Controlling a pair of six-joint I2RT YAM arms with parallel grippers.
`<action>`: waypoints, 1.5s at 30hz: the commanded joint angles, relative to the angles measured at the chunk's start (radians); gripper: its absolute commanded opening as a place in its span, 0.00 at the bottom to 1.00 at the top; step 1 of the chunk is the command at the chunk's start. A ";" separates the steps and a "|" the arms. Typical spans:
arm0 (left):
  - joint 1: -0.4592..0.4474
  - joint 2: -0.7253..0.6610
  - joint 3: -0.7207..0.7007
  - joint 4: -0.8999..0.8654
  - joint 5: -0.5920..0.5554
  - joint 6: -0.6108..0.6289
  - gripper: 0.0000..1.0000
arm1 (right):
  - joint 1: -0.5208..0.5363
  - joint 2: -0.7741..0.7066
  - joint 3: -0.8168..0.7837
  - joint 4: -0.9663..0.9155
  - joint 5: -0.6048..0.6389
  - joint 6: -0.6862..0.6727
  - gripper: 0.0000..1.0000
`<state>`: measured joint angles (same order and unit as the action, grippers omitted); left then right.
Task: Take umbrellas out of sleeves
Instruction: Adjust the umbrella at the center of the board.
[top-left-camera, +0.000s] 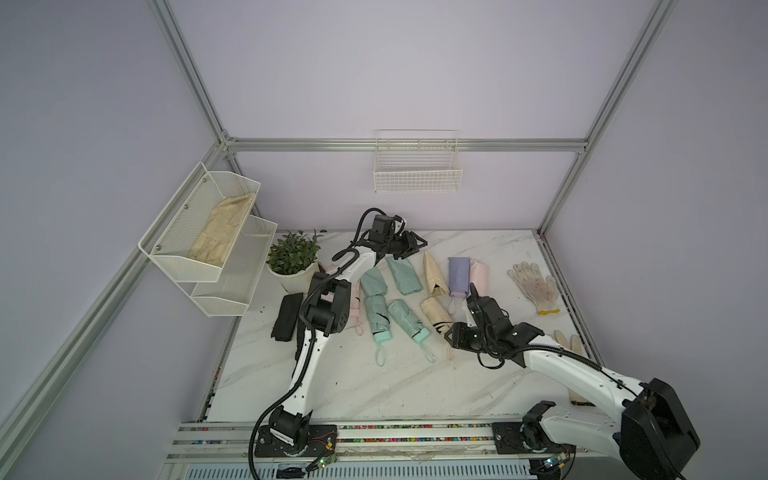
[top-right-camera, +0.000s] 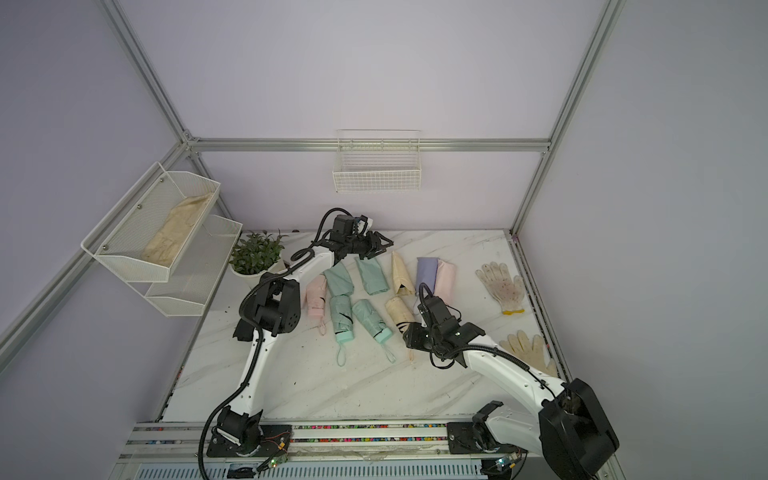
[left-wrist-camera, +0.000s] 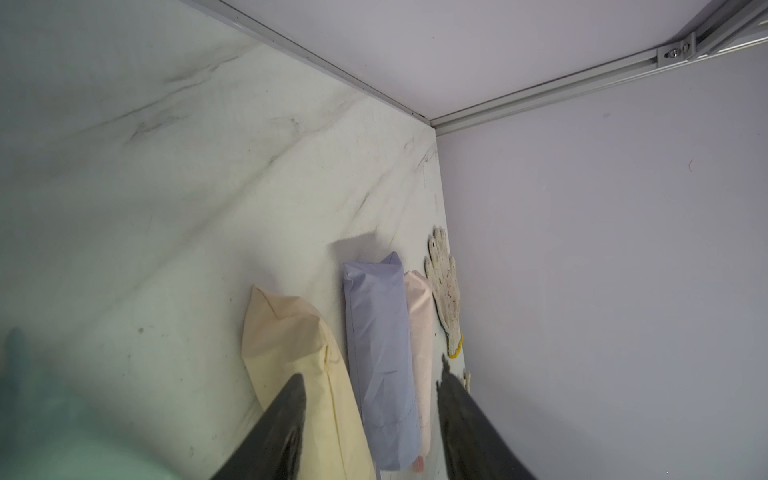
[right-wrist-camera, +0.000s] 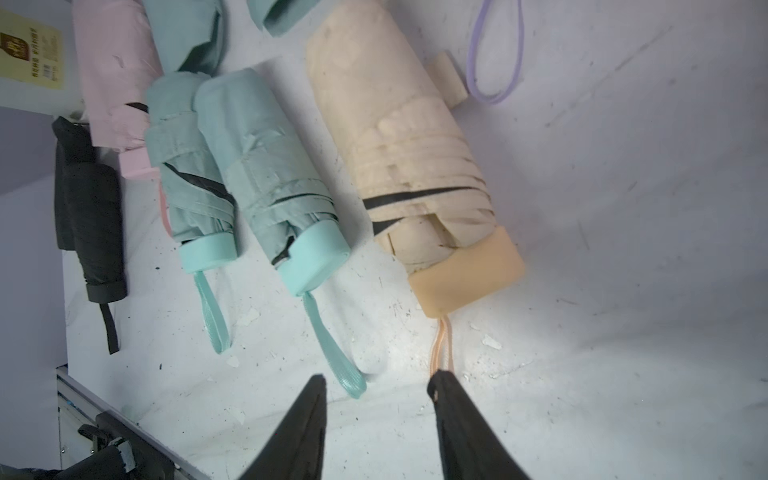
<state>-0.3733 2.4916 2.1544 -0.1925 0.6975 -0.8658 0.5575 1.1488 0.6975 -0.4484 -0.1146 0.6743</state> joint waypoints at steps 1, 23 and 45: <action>-0.006 -0.126 -0.105 0.034 0.003 0.067 0.51 | 0.004 -0.019 0.051 -0.070 0.072 -0.034 0.52; -0.093 -0.420 -0.604 0.031 0.023 0.184 0.50 | -0.108 0.366 0.242 -0.045 0.105 -0.123 0.47; -0.102 -0.509 -0.729 0.045 -0.010 0.186 0.50 | -0.168 0.267 0.025 0.209 -0.241 -0.079 0.39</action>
<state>-0.4728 2.0323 1.4414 -0.1783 0.6952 -0.6945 0.3885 1.4532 0.7395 -0.2958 -0.2893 0.5735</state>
